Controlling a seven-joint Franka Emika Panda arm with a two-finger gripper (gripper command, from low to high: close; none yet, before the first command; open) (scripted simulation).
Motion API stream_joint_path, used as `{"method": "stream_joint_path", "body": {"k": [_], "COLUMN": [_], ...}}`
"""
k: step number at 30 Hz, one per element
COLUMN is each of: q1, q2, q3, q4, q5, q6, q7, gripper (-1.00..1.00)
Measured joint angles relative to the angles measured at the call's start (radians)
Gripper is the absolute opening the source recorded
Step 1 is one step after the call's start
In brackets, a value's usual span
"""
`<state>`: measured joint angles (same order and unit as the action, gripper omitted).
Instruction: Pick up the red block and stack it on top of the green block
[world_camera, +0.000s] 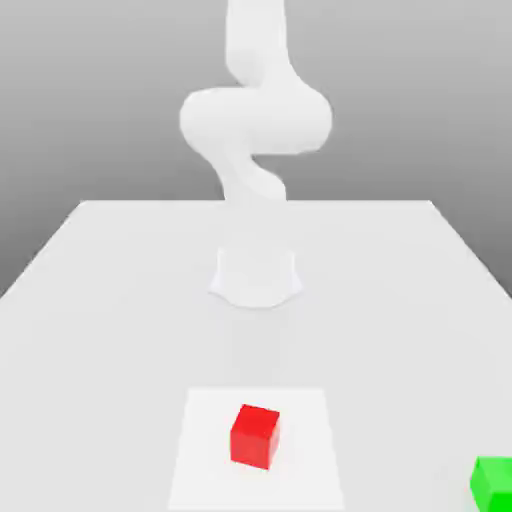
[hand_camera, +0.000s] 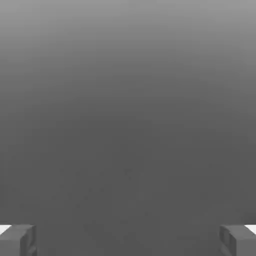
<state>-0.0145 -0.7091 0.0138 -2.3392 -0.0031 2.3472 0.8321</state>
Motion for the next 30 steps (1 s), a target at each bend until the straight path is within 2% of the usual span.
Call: {"method": "stream_joint_path", "body": {"k": [20,26,27,30], "q1": [-0.060,-0.047,-0.041,-0.041], "q2": [0.732,0.948,0.984,0.984], "q3": [0.055,0.036,0.029,0.029], "q4": [-0.315,-0.314,-0.309,-0.309], "q5": [-0.018,-0.043,-0.049,-0.050], "q6": [0.379,0.546,0.576,0.576], "q7": [0.253,0.290,0.295,0.295], "gripper": [0.00,0.00,-1.00,-1.00]}}
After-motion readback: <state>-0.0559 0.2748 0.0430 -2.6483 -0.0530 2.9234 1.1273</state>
